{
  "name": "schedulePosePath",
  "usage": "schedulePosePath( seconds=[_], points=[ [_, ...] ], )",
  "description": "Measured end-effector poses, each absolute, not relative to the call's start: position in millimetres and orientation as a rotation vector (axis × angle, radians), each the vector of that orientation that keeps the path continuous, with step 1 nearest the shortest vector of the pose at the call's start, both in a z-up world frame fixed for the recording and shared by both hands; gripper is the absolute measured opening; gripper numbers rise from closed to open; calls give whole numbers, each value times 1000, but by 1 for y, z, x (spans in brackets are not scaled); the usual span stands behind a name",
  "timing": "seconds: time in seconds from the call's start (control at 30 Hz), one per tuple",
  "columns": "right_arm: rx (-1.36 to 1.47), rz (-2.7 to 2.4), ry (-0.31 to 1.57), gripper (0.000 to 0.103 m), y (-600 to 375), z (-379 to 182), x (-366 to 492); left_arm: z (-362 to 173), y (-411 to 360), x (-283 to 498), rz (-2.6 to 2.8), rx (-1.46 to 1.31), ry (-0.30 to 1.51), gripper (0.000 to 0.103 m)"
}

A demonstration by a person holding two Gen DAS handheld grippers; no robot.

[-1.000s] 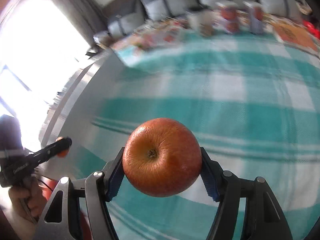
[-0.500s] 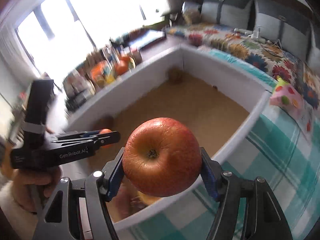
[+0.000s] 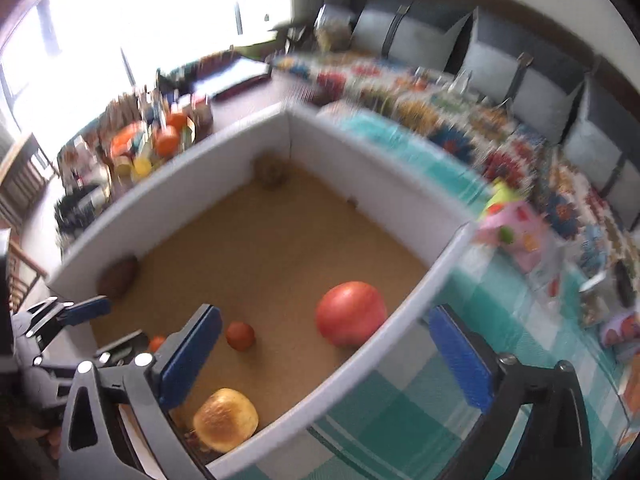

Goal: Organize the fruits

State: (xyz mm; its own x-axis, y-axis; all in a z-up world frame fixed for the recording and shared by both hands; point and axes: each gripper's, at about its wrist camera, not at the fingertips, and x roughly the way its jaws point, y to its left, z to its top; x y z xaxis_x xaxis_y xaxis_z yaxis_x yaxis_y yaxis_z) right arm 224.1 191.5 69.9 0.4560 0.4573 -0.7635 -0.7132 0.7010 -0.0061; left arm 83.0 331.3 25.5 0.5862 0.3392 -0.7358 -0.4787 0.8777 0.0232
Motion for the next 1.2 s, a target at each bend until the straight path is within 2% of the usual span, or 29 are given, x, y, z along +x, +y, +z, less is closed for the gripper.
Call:
schedulePosePath(
  seconds=[0.1,0.3,0.43,0.73,1.2],
  points=[
    [-316,762,789,103,176,94,186,53,316,47,594,-84,703,102],
    [-265,806,879,103,155,78,111,55,322,18,610,-208,782,102],
    [-220,828,956,103,155,58,85,49,324,10,675,-180,809,102],
    [-328,774,907,103,180,62,67,51,336,-5,665,-210,852,102],
    [-336,751,907,103,188,77,56,55,336,-13,644,-234,876,102]
  ],
)
